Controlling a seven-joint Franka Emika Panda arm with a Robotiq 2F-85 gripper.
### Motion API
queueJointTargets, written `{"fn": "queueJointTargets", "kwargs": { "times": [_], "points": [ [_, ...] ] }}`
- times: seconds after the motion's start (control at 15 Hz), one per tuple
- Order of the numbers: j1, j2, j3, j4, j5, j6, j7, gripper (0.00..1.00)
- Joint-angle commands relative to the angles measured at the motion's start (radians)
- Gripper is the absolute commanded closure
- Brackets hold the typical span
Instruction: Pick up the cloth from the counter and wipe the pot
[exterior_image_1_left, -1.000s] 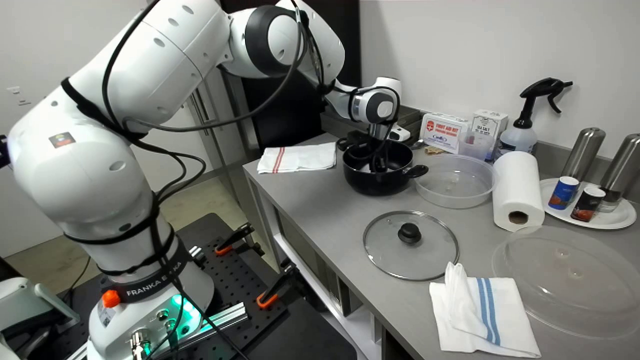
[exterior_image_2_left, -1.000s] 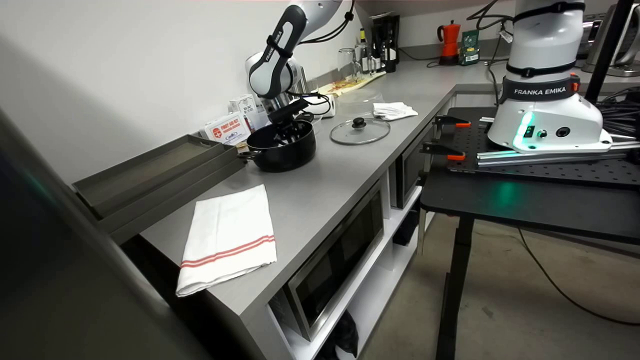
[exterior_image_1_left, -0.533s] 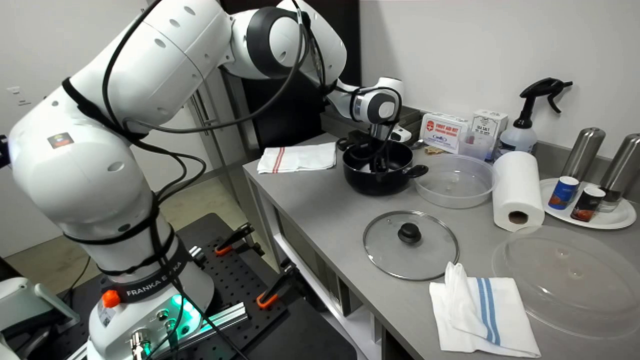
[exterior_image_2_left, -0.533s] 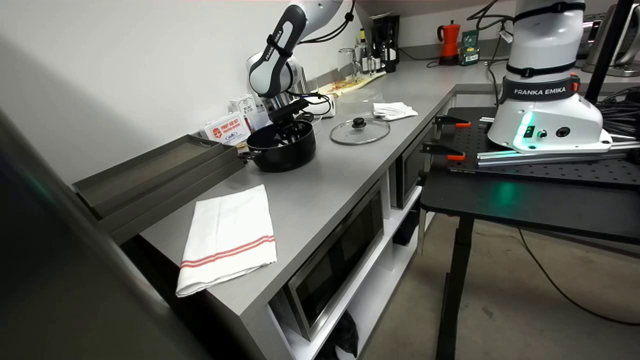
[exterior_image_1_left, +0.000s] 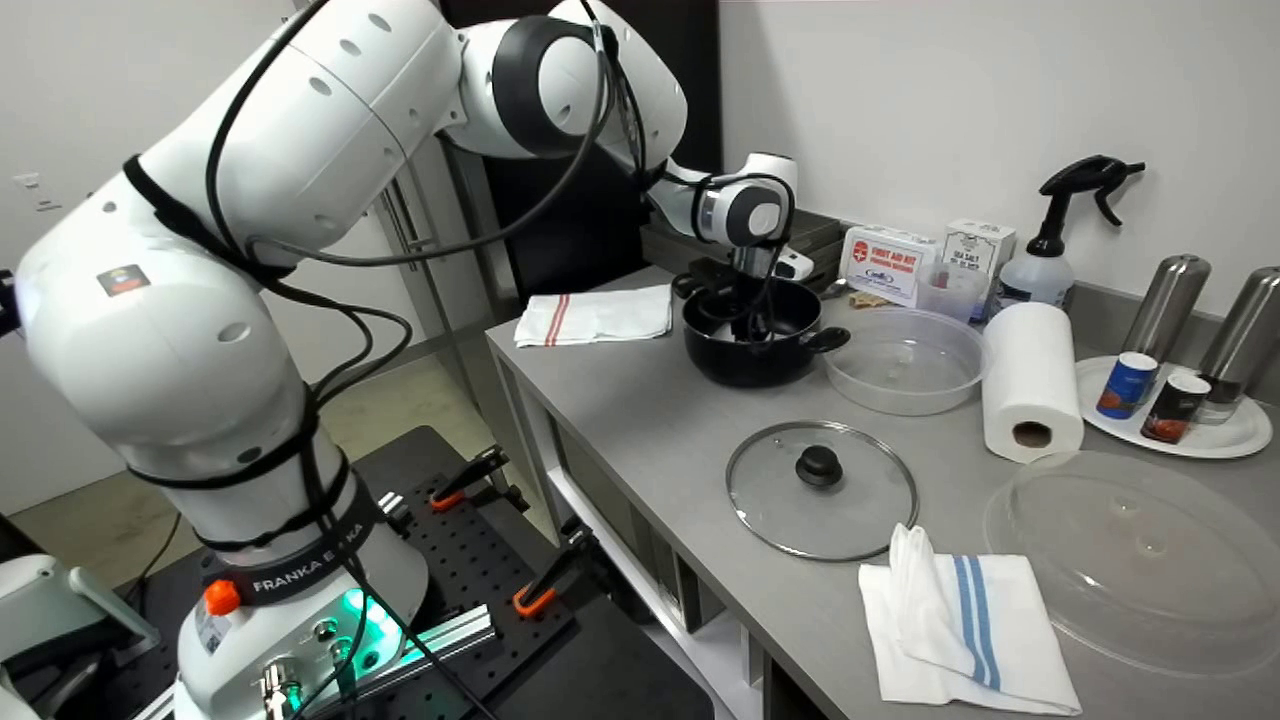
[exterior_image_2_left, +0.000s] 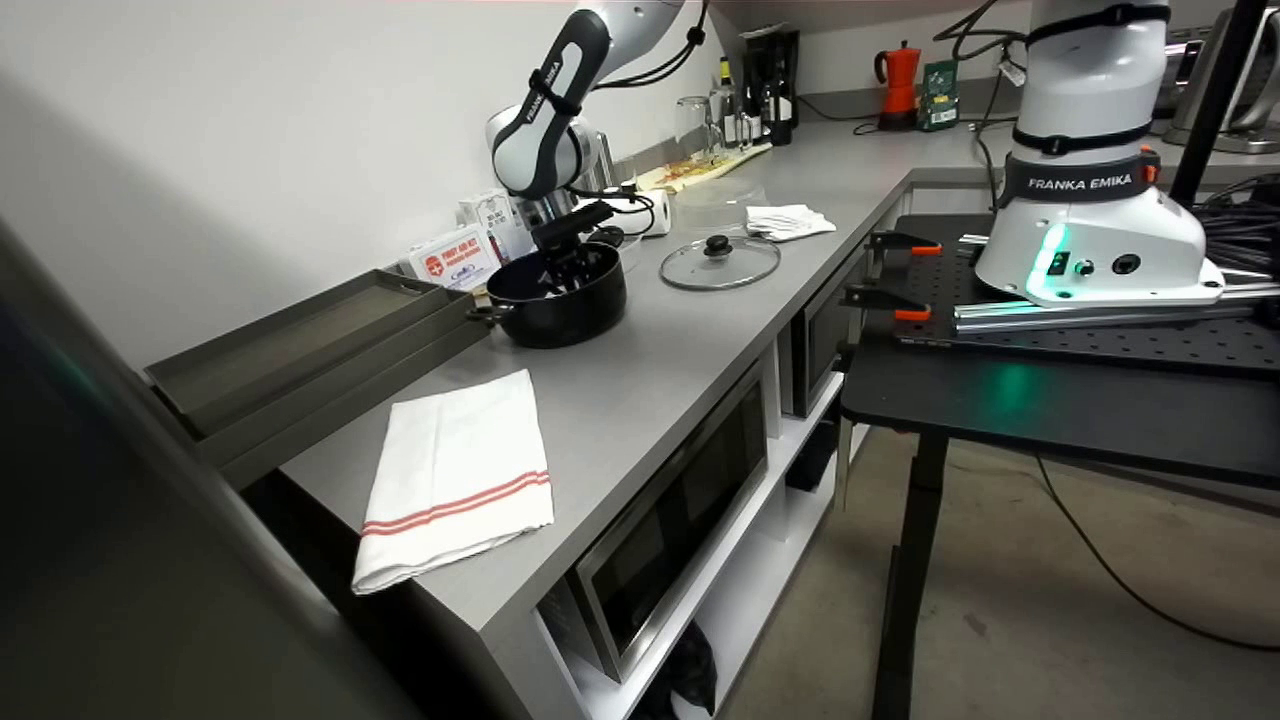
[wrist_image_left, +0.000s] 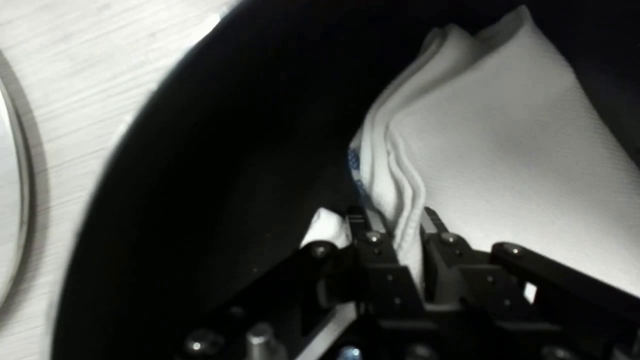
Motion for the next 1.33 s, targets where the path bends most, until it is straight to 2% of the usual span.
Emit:
{"fn": "queueJointTargets", "kwargs": {
  "times": [0.0,0.73,1.27],
  "points": [
    [0.030,0.022,0.023,-0.023,0.015,0.079,-0.046,0.96],
    [0.069,0.000,0.063,-0.054,0.014,0.149,-0.133,0.96],
    [0.040,-0.001,0.031,-0.056,0.031,0.159,-0.100,0.96]
  ]
}}
